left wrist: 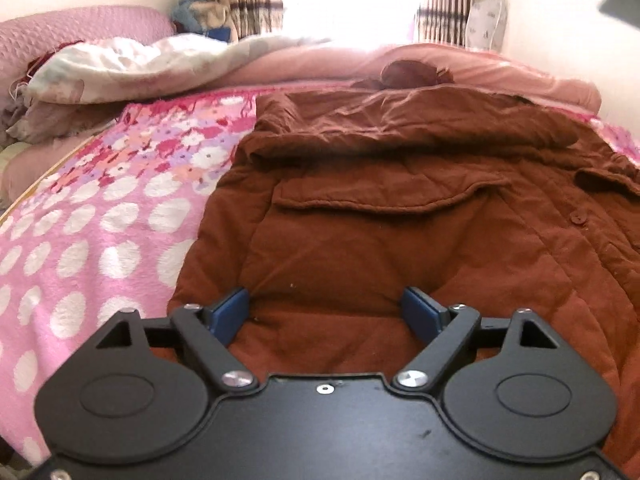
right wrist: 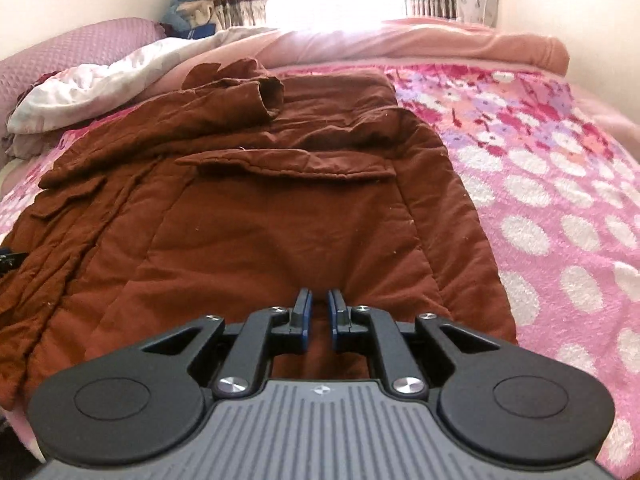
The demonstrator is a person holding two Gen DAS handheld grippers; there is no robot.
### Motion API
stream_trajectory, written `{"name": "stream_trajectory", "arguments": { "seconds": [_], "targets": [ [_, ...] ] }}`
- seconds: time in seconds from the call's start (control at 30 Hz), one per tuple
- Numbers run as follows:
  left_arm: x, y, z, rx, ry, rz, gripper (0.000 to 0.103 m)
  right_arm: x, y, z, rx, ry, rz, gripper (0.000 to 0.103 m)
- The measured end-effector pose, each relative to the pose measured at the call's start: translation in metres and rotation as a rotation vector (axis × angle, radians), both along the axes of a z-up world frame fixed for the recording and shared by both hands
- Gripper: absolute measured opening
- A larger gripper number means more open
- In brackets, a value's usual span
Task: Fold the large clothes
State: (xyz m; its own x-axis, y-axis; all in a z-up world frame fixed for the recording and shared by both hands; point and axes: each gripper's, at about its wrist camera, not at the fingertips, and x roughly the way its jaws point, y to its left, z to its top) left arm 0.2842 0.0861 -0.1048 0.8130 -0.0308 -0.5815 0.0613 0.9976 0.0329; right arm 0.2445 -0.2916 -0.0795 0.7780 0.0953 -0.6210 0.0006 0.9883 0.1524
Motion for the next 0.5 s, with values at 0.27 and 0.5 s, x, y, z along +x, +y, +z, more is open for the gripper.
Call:
{"name": "stream_trajectory", "arguments": {
  "seconds": [0.27,0.5],
  "targets": [
    [-0.072,0.056,0.040,-0.177,0.031,-0.063,0.086,-0.059,0.008,0.007,-0.029,-0.130,0.021,0.078],
    [-0.076,0.122,0.032,-0.427,0.220,0.004,0.086,-0.086,-0.032,0.015,0.048,-0.087,-0.068,0.073]
  ]
}}
